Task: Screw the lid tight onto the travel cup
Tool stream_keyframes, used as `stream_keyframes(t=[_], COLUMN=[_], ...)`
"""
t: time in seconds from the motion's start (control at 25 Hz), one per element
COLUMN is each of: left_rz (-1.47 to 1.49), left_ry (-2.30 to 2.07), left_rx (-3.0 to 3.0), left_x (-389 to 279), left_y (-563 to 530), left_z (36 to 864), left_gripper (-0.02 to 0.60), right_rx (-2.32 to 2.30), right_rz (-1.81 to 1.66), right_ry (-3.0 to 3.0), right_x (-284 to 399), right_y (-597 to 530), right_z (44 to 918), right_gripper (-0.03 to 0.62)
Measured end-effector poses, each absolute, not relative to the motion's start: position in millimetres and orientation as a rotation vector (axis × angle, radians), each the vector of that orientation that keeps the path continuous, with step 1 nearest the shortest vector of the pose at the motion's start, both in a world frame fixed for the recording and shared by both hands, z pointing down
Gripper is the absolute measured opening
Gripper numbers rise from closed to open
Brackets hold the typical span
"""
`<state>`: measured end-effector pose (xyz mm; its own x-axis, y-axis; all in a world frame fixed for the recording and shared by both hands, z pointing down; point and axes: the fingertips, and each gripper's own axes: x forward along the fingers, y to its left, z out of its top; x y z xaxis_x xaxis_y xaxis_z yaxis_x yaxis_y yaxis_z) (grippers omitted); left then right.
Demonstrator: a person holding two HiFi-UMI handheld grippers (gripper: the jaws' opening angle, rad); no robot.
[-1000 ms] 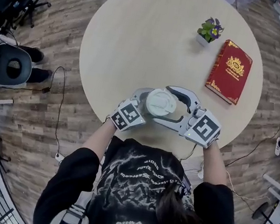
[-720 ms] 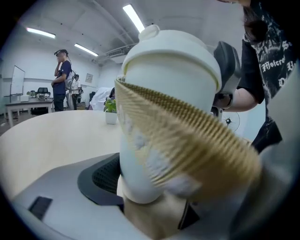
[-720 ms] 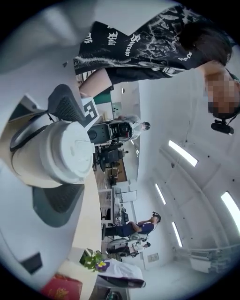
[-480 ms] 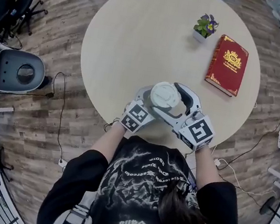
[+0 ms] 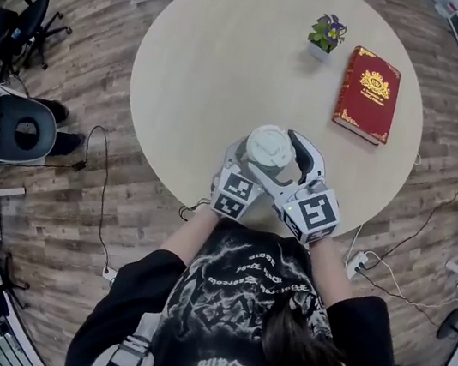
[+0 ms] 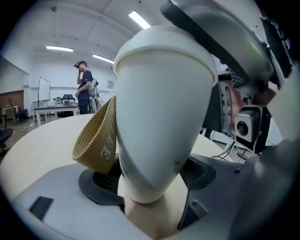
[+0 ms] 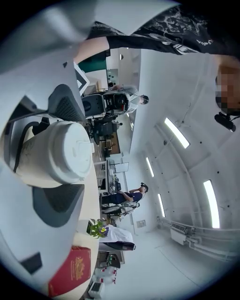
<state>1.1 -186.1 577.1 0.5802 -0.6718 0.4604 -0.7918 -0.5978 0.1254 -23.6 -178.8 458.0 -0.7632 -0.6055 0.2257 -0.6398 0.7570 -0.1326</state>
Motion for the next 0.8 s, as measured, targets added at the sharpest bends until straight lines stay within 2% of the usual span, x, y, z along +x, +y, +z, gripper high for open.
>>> stream_keyframes(t=[0.32, 0.56, 0.68, 0.8], left_rz=[0.543, 0.572, 0.588, 0.599], left_ry=[-1.212, -1.042, -0.988, -0.960], left_rx=[2.510, 2.599, 2.623, 2.629], left_x=[0.6, 4.3, 4.5, 5.3], left_y=[-184.4, -182.9, -181.7, -182.9], left_z=[576.9, 577.9, 577.7, 579.1], left_gripper=[0.402, 0.402, 0.402, 0.402], right_rx=[1.043, 0.620, 0.396, 0.243], right_rz=[0.303, 0.184, 0.136, 0.143], right_ry=[-2.751, -2.765, -2.744, -2.725], right_x=[-23.7, -25.8, -31.3, -38.9], right_y=[-175.5, -173.2, -174.3, -175.3], right_z=[458.6, 458.4, 457.7, 459.6], right_gripper=[0.426, 0.425, 0.456, 0.448])
